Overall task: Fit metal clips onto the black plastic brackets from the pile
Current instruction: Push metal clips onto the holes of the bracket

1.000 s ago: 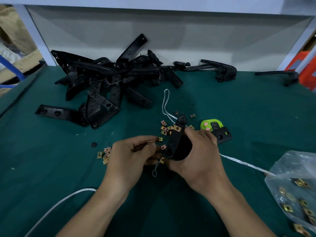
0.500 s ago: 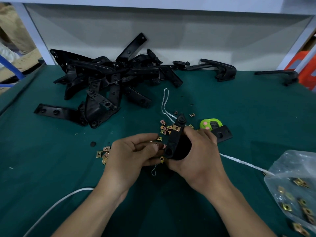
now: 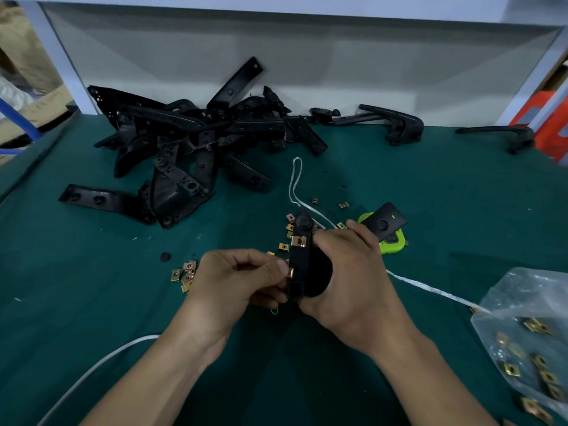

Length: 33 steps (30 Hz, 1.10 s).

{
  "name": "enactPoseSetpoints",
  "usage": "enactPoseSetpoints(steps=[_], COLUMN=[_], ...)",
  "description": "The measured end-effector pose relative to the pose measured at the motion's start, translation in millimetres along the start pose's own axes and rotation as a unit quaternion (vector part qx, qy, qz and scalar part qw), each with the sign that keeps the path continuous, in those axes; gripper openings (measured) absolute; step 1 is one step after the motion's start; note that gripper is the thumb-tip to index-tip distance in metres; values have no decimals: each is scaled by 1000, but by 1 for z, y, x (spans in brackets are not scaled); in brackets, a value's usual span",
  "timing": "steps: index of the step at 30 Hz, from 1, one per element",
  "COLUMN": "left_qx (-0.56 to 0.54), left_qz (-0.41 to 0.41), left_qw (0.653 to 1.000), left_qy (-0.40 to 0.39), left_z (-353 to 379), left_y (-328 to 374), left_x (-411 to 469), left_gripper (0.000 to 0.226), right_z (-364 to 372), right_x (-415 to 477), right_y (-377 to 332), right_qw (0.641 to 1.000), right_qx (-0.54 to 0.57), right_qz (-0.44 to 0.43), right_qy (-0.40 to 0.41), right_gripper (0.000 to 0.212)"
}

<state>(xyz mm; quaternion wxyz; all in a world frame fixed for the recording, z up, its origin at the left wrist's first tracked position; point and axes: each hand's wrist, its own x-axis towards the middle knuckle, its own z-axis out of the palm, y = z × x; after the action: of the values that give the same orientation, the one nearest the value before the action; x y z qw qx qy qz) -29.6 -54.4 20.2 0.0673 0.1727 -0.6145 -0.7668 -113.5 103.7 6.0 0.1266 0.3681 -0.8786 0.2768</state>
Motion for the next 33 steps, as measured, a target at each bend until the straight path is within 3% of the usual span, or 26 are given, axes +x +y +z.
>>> enactPoseSetpoints(steps=[5, 12, 28, 33], left_qx=[-13, 22, -125, -103], left_qz=[-3, 12, -32, -34], left_qw=[1000, 999, 977, 982], left_qy=[15, 34, 168, 157], left_z=[1, 4, 26, 29], left_y=[0, -2, -11, -14], left_x=[1, -1, -7, -10], left_gripper=[23, 23, 15, 20], right_z=[1, 1, 2, 1], right_x=[0, 0, 0, -2], right_y=[0, -3, -13, -12], right_qw=[999, 1000, 997, 996], right_qx=[2, -6, -66, -74], right_qz=[27, 5, 10, 23], right_qy=[22, 10, 47, 39], right_gripper=[41, 53, 42, 41])
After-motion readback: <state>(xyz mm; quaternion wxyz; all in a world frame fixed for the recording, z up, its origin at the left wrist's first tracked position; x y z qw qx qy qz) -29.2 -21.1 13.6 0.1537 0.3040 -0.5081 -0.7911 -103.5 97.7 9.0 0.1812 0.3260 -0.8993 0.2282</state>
